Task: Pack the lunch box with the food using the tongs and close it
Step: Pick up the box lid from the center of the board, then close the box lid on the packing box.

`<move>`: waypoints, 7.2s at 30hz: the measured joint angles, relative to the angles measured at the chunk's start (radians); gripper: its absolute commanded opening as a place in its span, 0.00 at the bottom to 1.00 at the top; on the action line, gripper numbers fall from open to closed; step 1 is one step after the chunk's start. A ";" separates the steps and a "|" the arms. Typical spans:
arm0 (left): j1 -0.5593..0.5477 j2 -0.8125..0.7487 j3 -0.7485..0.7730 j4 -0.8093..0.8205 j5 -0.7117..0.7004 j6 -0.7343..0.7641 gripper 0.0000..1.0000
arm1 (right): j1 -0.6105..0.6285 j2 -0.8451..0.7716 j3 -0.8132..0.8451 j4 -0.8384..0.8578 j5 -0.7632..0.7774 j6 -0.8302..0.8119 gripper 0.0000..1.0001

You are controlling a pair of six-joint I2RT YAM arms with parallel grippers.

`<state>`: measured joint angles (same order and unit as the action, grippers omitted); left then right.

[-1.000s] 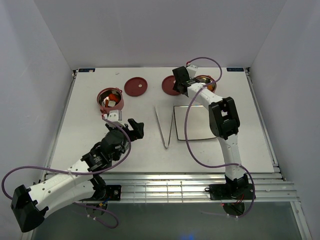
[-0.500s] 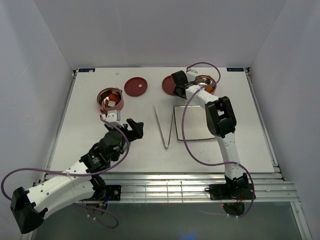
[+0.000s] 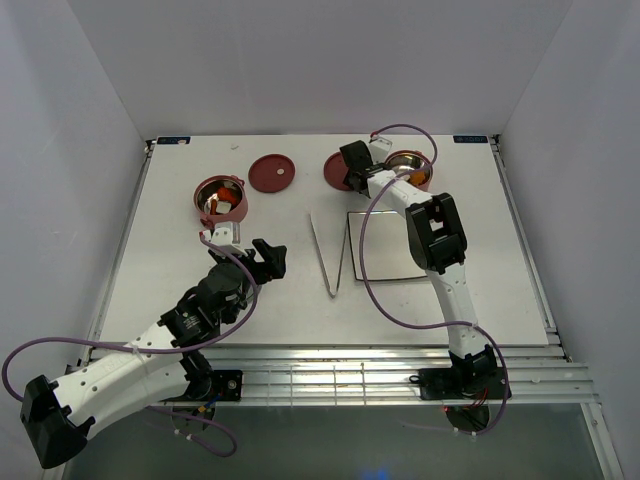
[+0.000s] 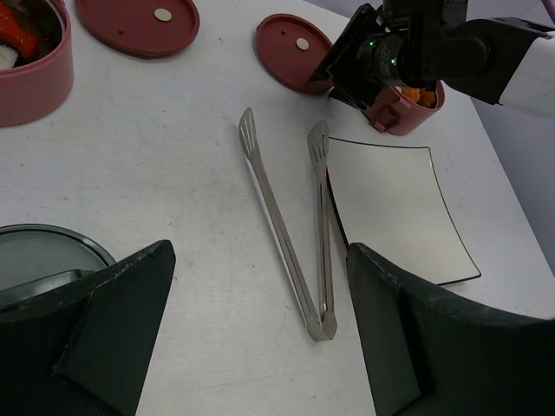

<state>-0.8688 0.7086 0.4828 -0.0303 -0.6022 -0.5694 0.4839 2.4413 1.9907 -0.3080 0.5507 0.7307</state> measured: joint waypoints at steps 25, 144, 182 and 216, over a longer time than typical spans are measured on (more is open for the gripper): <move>0.000 0.002 -0.001 0.000 -0.001 0.000 0.90 | -0.026 -0.027 -0.012 0.073 -0.092 -0.092 0.08; 0.000 0.021 -0.002 0.002 0.015 -0.007 0.90 | -0.411 -0.280 -0.028 -0.082 -0.468 -0.449 0.44; 0.000 0.063 -0.002 0.008 0.008 -0.007 0.90 | -0.352 -0.137 0.011 -0.115 -0.554 -0.624 0.46; 0.000 0.103 -0.002 0.008 -0.012 -0.014 0.90 | -0.298 -0.173 -0.036 -0.116 -0.527 -0.640 0.42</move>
<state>-0.8688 0.8120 0.4812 -0.0219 -0.6144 -0.5835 0.1856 2.2684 1.9545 -0.4236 0.0238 0.0910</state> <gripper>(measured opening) 0.903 0.425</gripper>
